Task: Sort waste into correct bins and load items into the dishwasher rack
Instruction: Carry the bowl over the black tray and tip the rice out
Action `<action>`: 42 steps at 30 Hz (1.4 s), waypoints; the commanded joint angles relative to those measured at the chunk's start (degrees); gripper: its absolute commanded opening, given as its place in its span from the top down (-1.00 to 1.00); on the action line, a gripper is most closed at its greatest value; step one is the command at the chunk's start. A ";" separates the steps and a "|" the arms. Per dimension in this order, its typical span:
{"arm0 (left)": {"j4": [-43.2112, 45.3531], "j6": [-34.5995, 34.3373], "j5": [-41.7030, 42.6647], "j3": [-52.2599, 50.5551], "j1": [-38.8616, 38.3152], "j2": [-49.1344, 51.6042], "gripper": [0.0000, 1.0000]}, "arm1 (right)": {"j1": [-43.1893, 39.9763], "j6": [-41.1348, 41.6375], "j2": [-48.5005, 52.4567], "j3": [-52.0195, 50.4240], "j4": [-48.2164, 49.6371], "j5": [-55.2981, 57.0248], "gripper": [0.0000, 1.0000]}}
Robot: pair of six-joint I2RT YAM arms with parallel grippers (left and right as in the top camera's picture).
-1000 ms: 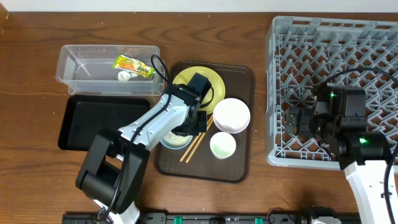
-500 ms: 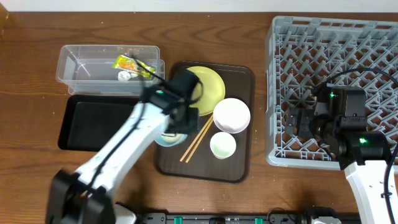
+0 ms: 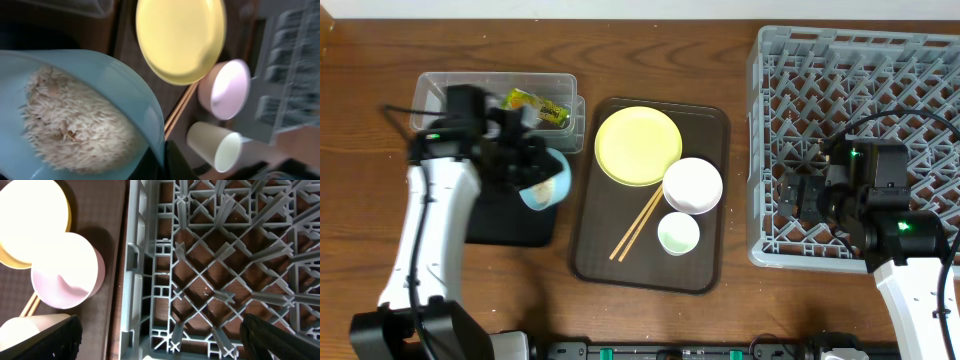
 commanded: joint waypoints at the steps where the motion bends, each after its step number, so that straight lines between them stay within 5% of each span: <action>1: -0.37 7.72 15.91 -1.77 6.93 2.34 0.88 | -0.26 0.59 -0.20 1.27 -0.09 -0.22 -0.98; 12: -6.21 13.22 36.48 -2.95 20.96 16.72 0.88 | -0.26 0.59 -0.20 1.27 -0.07 -0.22 -0.98; 26: -10.73 15.21 49.13 -3.52 25.55 22.47 0.88 | -0.26 0.59 -0.20 1.27 -0.07 -0.22 -0.99; 42: -16.11 -0.26 50.38 -3.52 28.92 22.47 0.88 | -0.26 0.39 -0.20 1.27 -0.55 -0.24 -0.98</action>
